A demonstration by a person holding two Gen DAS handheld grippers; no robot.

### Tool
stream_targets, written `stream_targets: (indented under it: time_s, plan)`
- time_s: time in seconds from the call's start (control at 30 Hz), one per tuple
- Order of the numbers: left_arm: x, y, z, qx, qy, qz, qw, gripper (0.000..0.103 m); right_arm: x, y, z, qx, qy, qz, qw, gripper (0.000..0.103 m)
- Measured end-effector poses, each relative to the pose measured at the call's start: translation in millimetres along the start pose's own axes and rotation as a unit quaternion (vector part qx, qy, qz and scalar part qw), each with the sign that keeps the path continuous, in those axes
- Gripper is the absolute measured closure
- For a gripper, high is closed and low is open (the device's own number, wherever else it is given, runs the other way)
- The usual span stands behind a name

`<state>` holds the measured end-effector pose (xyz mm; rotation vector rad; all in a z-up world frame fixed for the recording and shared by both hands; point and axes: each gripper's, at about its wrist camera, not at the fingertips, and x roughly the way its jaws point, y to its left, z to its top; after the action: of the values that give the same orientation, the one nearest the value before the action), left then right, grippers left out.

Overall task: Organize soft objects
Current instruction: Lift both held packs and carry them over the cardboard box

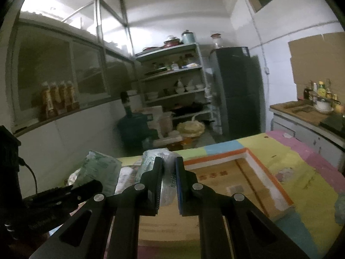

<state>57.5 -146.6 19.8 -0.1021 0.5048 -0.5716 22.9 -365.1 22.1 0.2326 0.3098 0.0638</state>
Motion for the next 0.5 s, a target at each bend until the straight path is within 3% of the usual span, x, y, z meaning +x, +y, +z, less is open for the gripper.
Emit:
stream_targets:
  time_s: [0.5]
  plan:
    - [58,-40,-7,-0.006,0.039,-0.032,0.9987,0.076,7,-70,-13,0.047,0.021,-0.046,0.998,0.091]
